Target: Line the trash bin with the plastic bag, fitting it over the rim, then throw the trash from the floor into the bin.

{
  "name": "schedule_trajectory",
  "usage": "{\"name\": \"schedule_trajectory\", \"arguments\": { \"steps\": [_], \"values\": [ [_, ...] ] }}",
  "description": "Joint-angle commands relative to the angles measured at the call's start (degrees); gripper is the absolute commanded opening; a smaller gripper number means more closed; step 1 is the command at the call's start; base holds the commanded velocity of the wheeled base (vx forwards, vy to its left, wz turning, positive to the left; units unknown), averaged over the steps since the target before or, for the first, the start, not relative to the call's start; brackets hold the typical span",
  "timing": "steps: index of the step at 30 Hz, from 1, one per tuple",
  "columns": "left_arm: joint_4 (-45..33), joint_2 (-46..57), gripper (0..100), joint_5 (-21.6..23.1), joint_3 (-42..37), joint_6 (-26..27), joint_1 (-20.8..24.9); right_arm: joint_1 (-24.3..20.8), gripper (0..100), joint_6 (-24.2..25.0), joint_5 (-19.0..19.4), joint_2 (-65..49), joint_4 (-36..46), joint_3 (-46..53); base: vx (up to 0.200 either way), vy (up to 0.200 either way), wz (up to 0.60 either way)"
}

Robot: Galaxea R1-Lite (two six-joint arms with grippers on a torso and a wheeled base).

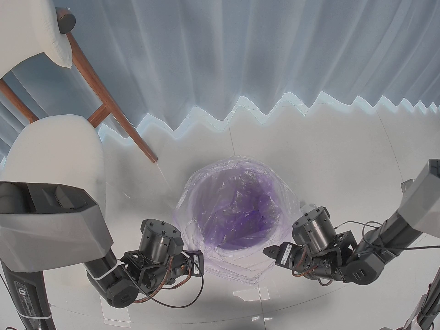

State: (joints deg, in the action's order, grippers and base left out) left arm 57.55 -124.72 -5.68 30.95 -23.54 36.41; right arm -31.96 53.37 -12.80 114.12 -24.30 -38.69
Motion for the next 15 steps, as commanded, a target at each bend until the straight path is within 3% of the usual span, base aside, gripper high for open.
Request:
{"name": "schedule_trajectory", "arguments": {
  "steps": [1, 9, 15],
  "values": [
    [0.98, -1.31, 0, -0.12, -1.16, 1.22, 0.06, 2.17, 100, -1.16, -0.03, 6.65, -0.14, -3.32, 0.000, 0.000, 0.00],
    [1.77, -0.96, 0, 0.32, -2.56, 8.07, -2.58, 11.49, 100, -8.02, 0.32, 5.68, -0.31, -1.74, 0.000, 0.000, 0.00],
    [3.00, -2.63, 0, 0.58, -1.95, 10.71, -3.81, 13.77, 100, -10.57, 1.11, 7.61, -3.57, -1.12, 0.000, 0.000, 0.00]
  ]
}}
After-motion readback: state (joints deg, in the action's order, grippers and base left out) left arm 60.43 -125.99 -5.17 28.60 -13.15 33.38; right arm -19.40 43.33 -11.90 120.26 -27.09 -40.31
